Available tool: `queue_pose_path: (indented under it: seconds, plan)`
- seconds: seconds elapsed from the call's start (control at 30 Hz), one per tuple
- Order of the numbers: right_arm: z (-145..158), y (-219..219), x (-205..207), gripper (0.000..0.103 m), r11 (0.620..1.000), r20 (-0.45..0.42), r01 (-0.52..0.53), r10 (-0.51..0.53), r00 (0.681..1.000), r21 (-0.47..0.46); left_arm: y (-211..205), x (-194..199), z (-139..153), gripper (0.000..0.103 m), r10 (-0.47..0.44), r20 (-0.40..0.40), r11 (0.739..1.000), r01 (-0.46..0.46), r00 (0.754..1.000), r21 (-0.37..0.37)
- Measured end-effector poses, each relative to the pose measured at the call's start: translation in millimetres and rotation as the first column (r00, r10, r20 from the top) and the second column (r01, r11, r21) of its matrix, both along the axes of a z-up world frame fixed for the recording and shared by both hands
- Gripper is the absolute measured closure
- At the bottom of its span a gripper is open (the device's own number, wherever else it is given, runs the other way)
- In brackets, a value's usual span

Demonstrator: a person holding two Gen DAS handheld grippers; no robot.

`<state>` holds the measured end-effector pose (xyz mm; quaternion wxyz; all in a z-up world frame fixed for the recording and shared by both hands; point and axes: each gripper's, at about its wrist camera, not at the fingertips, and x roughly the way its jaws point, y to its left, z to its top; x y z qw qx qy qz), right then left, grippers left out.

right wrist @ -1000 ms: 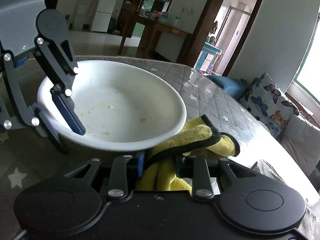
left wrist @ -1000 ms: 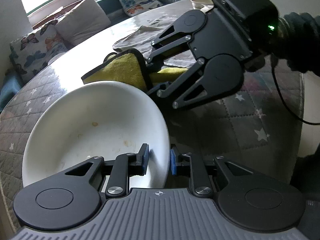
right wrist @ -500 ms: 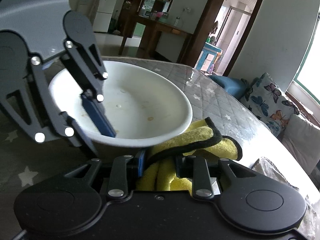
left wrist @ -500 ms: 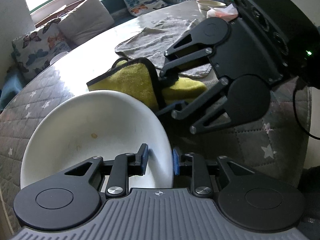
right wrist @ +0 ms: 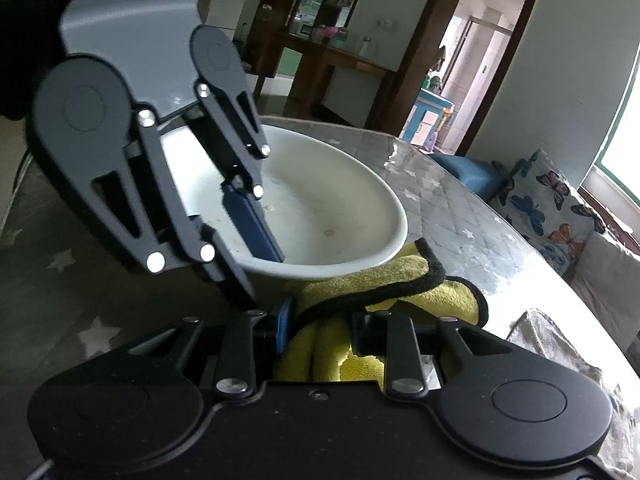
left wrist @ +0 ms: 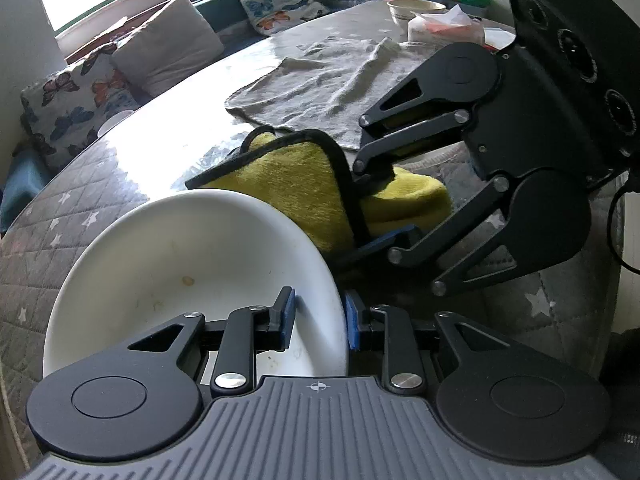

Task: Clean bowl
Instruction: 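Stroke the cloth back and forth over the bowl with the right tool while the left tool holds it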

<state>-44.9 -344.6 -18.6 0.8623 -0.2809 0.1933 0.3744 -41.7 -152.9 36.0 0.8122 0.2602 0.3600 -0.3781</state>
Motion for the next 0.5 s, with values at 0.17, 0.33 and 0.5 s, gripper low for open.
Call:
queue_pose_path:
  seconds: [0.17, 0.33, 0.5]
  plan:
    - [-0.3, -1.1, -6.8, 0.073, 1.000, 0.001, -0.011, 0.011, 1.000, -0.003, 3.7, -5.0, 0.1, 0.078, -0.017, -0.002, 1.000, 0.017, 1.000, 0.001]
    - [1.0, 1.6, -5.4, 0.073, 1.000, 0.003, -0.019, 0.019, 1.000, -0.008, 6.8, -10.0, -0.2, 0.079, -0.035, -0.002, 0.999, 0.035, 0.999, 0.005]
    - [1.0, 3.9, 0.4, 0.073, 1.000, 0.006, -0.016, 0.016, 1.000, -0.009, 10.6, -14.1, -0.7, 0.079, -0.051, -0.005, 0.999, 0.051, 0.999, 0.008]
